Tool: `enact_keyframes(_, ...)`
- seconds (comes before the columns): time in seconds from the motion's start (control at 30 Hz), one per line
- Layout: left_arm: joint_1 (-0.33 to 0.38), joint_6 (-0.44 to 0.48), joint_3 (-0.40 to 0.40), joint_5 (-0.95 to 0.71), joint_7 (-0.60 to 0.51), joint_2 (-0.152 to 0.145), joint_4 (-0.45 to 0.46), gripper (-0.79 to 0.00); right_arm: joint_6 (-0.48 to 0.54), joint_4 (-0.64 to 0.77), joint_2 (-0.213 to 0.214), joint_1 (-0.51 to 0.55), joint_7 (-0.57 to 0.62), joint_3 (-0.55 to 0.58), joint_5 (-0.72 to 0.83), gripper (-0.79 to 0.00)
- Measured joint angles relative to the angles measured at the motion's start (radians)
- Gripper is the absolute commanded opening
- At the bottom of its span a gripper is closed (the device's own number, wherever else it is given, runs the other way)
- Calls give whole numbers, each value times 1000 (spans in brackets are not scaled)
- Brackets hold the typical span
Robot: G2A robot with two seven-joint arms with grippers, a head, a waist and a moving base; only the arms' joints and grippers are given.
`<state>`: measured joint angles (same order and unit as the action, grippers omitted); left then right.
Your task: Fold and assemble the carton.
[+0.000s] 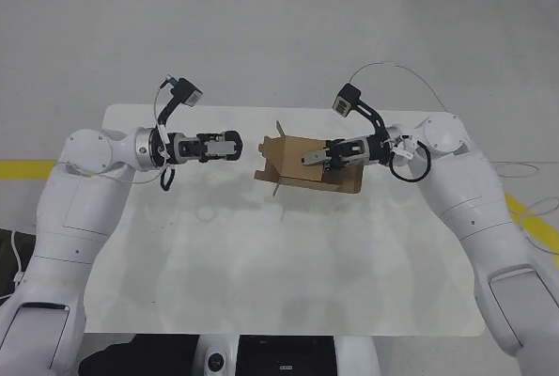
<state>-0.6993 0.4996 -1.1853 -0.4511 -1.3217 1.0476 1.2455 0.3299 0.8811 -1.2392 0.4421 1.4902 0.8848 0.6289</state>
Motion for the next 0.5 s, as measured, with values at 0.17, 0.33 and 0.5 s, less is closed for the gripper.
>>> enact_keyframes(0.17,-7,118,24,164,117,-28,43,0,-1,-1,2,2,1,2,3,-785)
enact_keyframes(0.33,-7,116,24,158,117,-28,43,0,-1,-1,2,2,1,2,3,-785)
enact_keyframes(0.5,-7,116,24,159,117,-28,43,0,-1,-1,2,2,1,2,3,-785)
